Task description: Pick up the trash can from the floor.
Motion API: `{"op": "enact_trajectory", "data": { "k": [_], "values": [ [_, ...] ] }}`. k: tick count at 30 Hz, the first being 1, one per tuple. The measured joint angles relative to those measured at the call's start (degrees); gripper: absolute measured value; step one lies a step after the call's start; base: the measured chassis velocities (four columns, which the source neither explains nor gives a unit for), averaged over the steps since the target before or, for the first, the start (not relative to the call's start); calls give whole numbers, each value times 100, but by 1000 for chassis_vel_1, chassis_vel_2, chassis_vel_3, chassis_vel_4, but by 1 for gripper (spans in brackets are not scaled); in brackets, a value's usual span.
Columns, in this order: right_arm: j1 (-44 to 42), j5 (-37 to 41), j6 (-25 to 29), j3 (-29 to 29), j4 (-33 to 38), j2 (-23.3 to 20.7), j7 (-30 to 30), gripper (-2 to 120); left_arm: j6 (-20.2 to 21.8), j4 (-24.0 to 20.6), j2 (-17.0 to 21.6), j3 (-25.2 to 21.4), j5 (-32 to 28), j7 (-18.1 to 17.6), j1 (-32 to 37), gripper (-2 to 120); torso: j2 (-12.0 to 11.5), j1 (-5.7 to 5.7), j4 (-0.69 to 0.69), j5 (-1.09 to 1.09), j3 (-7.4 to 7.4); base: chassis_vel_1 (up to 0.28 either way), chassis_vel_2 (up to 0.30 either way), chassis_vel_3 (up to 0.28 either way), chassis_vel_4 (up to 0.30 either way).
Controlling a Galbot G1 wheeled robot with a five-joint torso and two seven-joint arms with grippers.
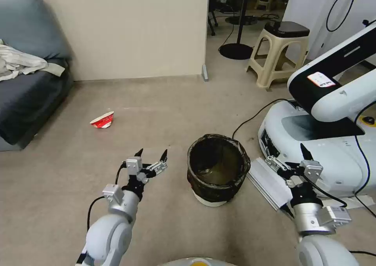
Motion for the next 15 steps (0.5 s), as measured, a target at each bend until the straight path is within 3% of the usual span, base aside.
{"op": "enact_trajectory", "data": {
  "k": [15],
  "values": [
    [-29,-86,-1,88,-50,108,0,100,809,251,270,757,-751,-265,-779,100,0,0,0,1,0,0,0,0,0]
  ]
}}
